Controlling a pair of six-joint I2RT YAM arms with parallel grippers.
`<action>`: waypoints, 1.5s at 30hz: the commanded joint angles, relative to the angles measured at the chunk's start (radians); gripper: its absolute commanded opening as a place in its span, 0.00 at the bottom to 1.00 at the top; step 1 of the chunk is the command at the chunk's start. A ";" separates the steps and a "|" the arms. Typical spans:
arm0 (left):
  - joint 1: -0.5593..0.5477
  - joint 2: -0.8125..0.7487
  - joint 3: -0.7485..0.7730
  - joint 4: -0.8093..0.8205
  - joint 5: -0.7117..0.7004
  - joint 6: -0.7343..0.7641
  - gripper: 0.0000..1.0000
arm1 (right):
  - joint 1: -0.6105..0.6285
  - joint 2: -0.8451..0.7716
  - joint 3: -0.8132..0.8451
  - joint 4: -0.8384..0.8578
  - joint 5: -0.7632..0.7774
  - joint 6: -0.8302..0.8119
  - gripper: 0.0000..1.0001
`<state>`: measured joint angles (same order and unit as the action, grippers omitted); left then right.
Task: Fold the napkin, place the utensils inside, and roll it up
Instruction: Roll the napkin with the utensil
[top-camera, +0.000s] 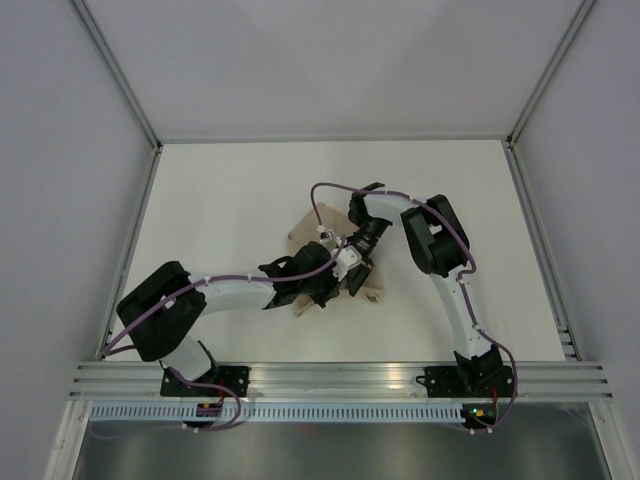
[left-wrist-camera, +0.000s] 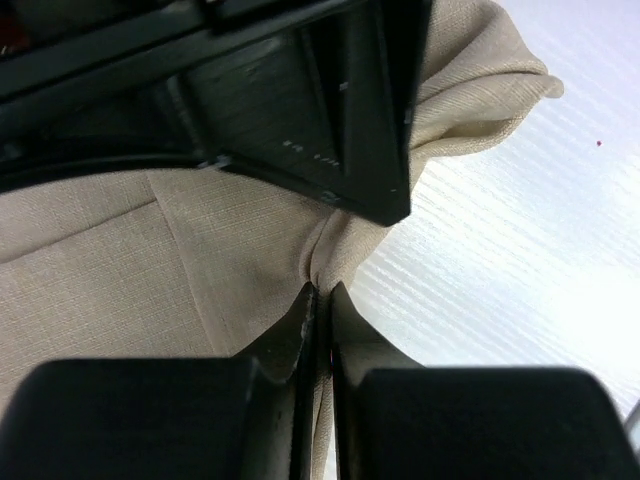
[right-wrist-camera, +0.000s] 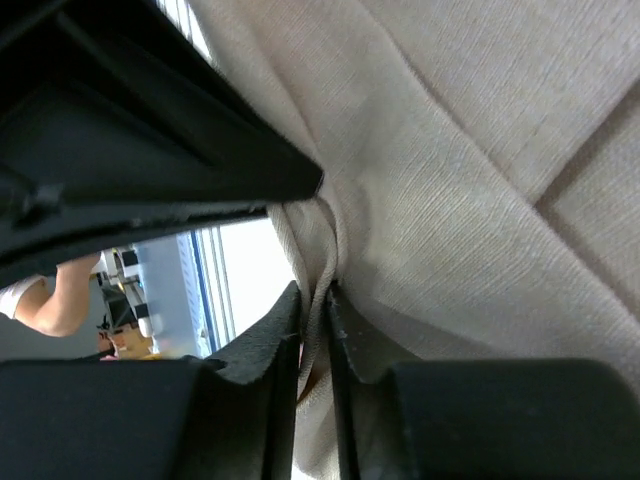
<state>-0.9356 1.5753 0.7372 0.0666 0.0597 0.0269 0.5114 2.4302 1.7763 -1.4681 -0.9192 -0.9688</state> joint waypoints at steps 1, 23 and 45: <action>0.090 -0.018 0.010 -0.011 0.150 -0.068 0.03 | -0.028 -0.032 -0.026 0.084 0.068 -0.047 0.23; 0.297 0.325 0.280 -0.266 0.710 -0.191 0.02 | -0.143 -0.963 -0.711 1.031 0.321 0.248 0.45; 0.359 0.517 0.378 -0.407 0.865 -0.232 0.02 | 0.421 -1.266 -1.410 1.672 0.835 0.024 0.38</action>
<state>-0.5777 2.0495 1.1122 -0.2607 0.9726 -0.2001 0.9077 1.1728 0.4053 0.0151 -0.1799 -0.8974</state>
